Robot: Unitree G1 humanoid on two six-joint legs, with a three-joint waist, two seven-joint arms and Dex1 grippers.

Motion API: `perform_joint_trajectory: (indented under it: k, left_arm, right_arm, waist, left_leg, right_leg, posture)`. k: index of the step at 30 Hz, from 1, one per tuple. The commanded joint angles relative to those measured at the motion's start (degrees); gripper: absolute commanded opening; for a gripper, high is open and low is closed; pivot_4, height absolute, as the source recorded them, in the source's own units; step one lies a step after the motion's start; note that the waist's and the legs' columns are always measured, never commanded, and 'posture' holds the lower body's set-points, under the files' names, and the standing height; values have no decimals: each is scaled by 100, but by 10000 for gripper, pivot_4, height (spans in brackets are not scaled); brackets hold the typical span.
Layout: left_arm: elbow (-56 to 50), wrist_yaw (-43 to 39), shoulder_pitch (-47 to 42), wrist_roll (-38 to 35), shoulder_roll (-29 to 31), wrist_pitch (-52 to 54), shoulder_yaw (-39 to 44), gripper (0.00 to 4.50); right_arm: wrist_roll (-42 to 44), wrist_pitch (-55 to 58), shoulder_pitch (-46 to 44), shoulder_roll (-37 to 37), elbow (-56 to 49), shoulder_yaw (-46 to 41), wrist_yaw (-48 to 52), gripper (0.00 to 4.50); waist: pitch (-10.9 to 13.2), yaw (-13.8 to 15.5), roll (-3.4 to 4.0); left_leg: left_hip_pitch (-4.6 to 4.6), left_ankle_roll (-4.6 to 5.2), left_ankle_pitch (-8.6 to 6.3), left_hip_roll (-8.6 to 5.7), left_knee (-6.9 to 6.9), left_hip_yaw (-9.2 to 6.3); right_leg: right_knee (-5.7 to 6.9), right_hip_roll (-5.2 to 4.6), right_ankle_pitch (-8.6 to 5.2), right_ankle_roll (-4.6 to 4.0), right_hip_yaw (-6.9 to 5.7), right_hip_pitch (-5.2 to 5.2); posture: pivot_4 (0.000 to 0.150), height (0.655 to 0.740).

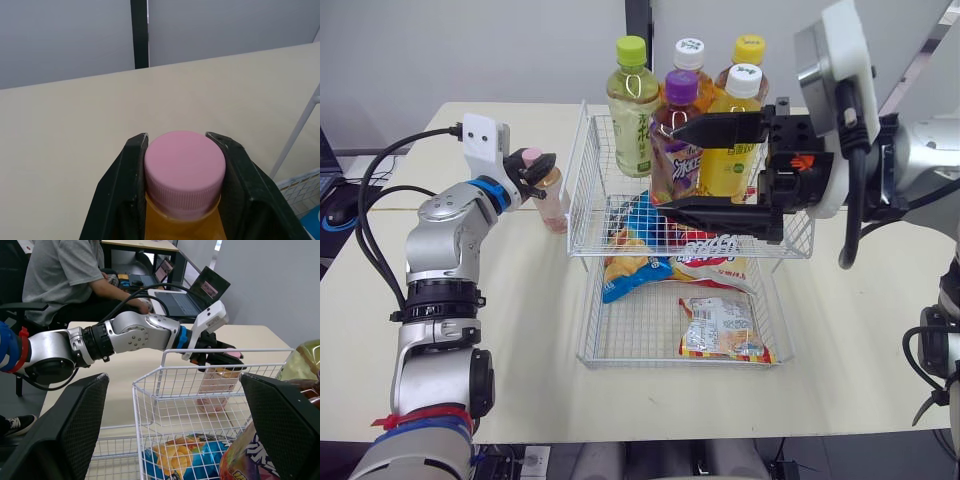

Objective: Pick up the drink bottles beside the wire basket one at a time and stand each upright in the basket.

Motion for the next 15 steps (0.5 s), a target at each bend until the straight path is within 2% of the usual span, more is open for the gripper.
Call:
perform_joint_trajectory:
  k: [1, 8, 15]
  left_arm:
    - [-168, -36, -108, -85, 25, -73, 113, 13950]
    - [-482, 11, -89, -159, 114, 9, 225, 13950]
    - [-1248, 52, -132, -352, 552, 530, 504, 13950]
  right_arm:
    - [2, -36, -147, -18, -57, -191, -32, 45000]
    - [-34, -20, -129, -69, -82, -210, -33, 45000]
    - [-138, 0, -78, -173, -132, -176, 30, 45000]
  waist:
    - [0, 0, 0]
    - [0, -1, 0]
    - [0, -23, 0]
  left_leg:
    - [0, 0, 0, 0, 0, 0]
    - [-1, 0, 0, 0, 0, 0]
    - [-8, 0, 0, 3, -2, -2]
  right_leg:
    - [0, 0, 0, 0, 0, 0]
    - [0, 0, 0, 0, -1, 0]
    - [-3, 0, 0, 0, 0, -8]
  posture:
    - [1500, 7400]
    - [1500, 7400]
    - [1500, 7400]
